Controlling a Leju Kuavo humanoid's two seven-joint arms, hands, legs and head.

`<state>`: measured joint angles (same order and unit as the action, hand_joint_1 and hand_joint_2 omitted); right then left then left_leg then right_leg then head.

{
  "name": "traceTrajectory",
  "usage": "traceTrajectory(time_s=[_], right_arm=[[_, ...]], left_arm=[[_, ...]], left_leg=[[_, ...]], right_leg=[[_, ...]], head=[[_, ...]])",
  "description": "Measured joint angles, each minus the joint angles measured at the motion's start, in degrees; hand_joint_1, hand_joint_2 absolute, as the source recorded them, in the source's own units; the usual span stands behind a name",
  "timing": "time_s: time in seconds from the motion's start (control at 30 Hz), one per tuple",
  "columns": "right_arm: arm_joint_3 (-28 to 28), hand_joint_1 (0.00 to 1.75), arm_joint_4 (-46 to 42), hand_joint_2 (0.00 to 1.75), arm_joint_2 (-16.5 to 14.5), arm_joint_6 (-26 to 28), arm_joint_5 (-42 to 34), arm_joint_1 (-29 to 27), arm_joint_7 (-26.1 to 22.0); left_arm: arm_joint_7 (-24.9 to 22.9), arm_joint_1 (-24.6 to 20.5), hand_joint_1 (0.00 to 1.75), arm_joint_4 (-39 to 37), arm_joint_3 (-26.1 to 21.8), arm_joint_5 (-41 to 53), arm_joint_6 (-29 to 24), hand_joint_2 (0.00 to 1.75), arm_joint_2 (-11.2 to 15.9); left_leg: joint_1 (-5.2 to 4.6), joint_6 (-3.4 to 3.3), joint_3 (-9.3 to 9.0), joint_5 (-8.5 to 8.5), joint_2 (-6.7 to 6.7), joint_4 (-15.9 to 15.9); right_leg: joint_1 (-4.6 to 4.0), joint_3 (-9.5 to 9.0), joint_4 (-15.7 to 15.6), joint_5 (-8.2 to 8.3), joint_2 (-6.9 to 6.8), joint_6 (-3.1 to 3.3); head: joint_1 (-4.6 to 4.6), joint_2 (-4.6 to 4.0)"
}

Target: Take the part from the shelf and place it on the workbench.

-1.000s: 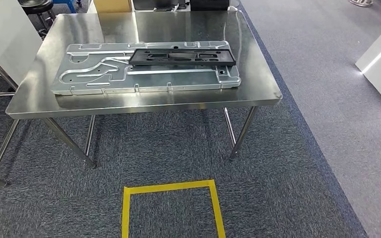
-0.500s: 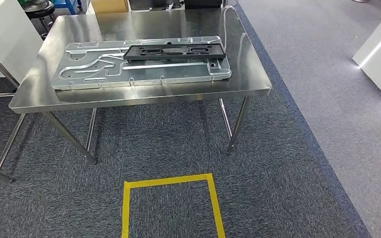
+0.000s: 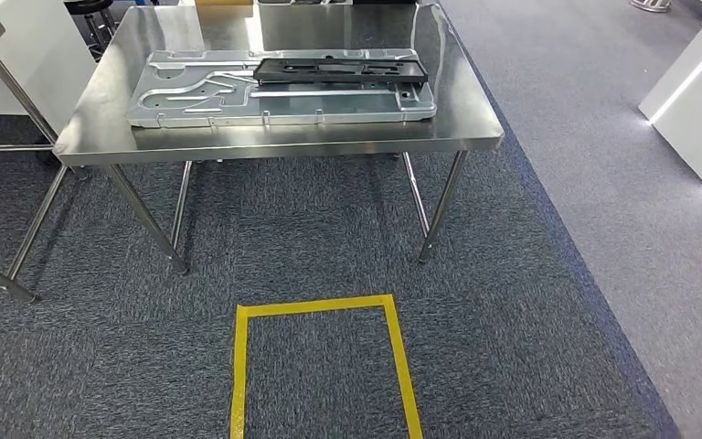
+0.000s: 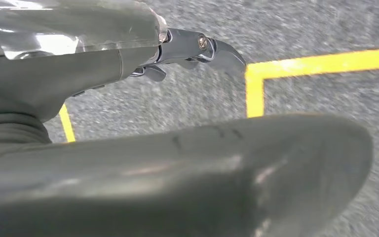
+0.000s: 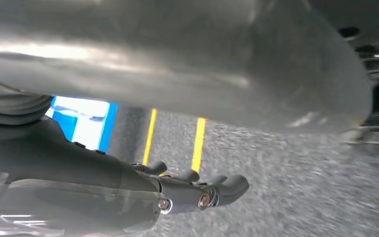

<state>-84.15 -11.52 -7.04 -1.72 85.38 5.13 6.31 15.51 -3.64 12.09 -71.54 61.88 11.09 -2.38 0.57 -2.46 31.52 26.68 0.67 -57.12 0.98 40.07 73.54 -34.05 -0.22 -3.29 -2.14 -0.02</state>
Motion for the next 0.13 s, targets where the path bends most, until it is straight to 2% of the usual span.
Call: traceTrajectory(time_s=[0.03,0.07,0.1,0.13], right_arm=[[0.2,0.00,0.0,0.00,0.0,-0.2,0.1,0.0,-0.1],[0.3,0.00,0.0,0.00,0.0,-0.3,0.1,0.1,-0.2],[0.4,0.00,0.0,0.00,0.0,-0.4,0.1,0.2,-0.3],[0.5,0.00,0.0,0.00,0.0,-0.4,0.1,0.2,-0.4]], left_arm=[[-0.1,0.0,0.00,0.0,0.0,0.0,0.0,0.00,0.0],[-0.3,0.0,0.00,0.0,0.0,0.1,-0.1,0.00,0.0],[-0.3,0.0,0.00,0.0,0.0,0.2,0.0,0.00,0.0],[-0.4,-0.1,0.00,0.0,0.0,0.2,0.0,0.00,0.0]], left_leg=[[-0.15,0.05,1.05,-0.82,0.01,-0.1],[-0.32,0.10,2.06,-1.64,0.02,-0.1],[-0.43,0.14,2.95,-2.43,0.01,-0.1],[-0.51,0.16,3.38,-2.82,0.01,-0.1]], right_leg=[[-0.04,-0.90,1.0,0.92,0.00,0.13],[-0.16,-2.80,0.1,2.62,0.01,0.44],[-0.37,-5.78,-2.9,4.04,0.05,1.03],[-0.48,-7.34,-4.5,4.87,0.06,1.32]], head=[[-0.01,0.00],[-0.01,0.00],[-0.01,0.00],[-0.01,0.00]])
